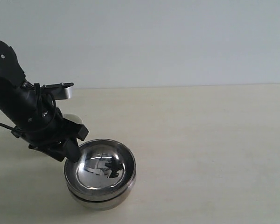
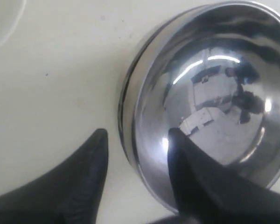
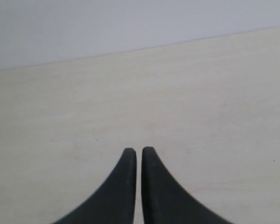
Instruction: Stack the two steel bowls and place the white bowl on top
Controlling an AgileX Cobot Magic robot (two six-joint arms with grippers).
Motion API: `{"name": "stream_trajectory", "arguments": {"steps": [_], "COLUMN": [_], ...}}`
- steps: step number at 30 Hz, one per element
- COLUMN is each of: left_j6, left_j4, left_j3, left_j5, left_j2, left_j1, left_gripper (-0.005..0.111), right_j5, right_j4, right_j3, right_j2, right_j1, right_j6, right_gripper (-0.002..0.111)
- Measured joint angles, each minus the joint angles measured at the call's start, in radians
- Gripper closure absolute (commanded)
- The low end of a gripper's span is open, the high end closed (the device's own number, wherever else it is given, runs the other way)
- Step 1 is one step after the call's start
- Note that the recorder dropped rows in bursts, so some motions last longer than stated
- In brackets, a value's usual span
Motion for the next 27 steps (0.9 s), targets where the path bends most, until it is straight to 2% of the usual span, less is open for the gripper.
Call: {"name": "stream_trajectory", "arguments": {"steps": [27], "left_j6": [-0.053], "left_j4": [0.042], "left_j3": [0.082], "left_j5": [-0.064], "left_j2": [0.000], "left_j1": [0.000], "left_gripper": [0.067], "right_j5": [0.000], "right_j4": [0.000], "right_j3": [0.000], "right_j2": [0.000], "right_j1": [0.000], "right_j6": [0.000], "right_gripper": [0.108]}}
